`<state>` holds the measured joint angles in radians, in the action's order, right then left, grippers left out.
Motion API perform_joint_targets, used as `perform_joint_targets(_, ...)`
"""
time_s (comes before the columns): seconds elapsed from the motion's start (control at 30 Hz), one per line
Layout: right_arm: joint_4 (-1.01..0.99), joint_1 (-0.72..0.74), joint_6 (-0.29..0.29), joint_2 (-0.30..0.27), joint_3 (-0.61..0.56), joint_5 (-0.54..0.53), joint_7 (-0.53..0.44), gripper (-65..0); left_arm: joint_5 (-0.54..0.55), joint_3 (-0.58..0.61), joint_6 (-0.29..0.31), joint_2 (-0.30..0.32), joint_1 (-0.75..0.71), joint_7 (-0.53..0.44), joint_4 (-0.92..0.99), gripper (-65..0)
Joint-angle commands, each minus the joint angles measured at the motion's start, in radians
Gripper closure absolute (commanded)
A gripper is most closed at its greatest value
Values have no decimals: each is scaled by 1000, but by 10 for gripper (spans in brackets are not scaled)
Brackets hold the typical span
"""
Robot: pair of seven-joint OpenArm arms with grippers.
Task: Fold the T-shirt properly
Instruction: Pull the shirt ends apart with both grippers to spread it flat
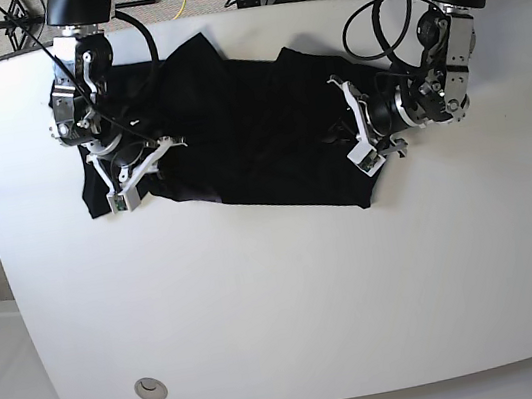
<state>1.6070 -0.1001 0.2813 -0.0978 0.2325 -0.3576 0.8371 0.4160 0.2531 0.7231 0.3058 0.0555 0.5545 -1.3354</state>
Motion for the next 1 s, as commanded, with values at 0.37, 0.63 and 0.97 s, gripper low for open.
perform_joint_targets(0.37, 183, 15, -12, -16, 6, 9, 21, -486, -52, -11, -25, -13, 7, 55, -98, 0)
perform_joint_targets(0.63, 235, 9, -12, -21, 8, 9, 23, -461, -52, -13, -25, -18, 7, 114, -175, 0)
perform_joint_targets(0.97, 330, -20, -20, -18, 124, 10, 120, -460, -52, -59, -25, -40, 7, 187, -346, 0)
